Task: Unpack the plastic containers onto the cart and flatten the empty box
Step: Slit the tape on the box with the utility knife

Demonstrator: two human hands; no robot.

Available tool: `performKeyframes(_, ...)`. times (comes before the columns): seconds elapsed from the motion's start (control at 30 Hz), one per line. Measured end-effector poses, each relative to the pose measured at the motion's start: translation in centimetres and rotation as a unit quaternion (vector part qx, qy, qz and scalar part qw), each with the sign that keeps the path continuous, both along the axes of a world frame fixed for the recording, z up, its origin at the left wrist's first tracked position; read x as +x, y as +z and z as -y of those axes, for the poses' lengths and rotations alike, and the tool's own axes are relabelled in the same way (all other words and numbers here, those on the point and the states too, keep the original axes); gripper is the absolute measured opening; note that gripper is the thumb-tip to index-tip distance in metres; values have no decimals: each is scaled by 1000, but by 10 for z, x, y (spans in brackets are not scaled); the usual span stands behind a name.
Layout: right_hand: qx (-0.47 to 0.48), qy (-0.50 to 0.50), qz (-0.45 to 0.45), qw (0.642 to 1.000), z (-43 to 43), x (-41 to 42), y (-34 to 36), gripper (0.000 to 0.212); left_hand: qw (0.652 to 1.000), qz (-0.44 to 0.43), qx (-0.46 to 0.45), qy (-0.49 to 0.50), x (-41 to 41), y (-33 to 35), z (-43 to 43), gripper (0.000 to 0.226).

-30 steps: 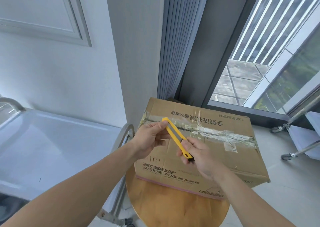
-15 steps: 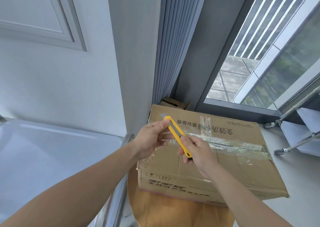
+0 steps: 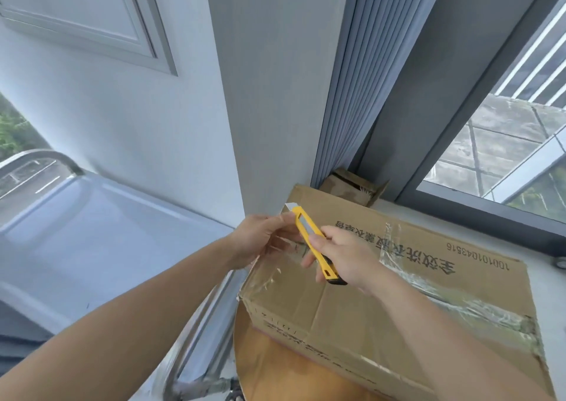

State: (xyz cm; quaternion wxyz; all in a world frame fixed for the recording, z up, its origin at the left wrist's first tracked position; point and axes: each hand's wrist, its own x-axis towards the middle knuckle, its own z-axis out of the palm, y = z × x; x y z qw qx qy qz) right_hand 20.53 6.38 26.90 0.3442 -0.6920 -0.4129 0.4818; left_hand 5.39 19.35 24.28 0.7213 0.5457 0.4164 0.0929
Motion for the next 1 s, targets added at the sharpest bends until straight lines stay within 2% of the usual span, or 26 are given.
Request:
performKeyframes(0.17, -36, -20, 54, 998, -13, -5, -4, 21, 978, -145, 142, 56, -19, -14, -29, 27)
performKeyframes(0.27, -55, -44, 86, 994, -22, -16, -9, 20, 967, -177, 182, 33, -18, -26, -53, 21)
performKeyframes(0.43, -108, -97, 113, 983, -40, -45, -10, 22, 970, -154, 171, -78, 2, -34, -87, 32)
performKeyframes(0.53, -145, -115, 93, 978, -45, -66, -6, 14, 964, -141, 162, -154, 12, -36, -101, 35)
performKeyframes(0.63, -169, -121, 126, 970, -46, -81, -1, 6, 954, -119, 178, -211, 26, -33, -111, 35)
performKeyframes(0.8, -197, -146, 156, 957, -47, -105, 2, 12, 925, -117, 251, -260, 37, -37, -119, 22)
performKeyframes(1.0, -208, -146, 185, 949, -61, -118, 8, 13, 924, -119, 258, -255, 30, -45, -121, 37)
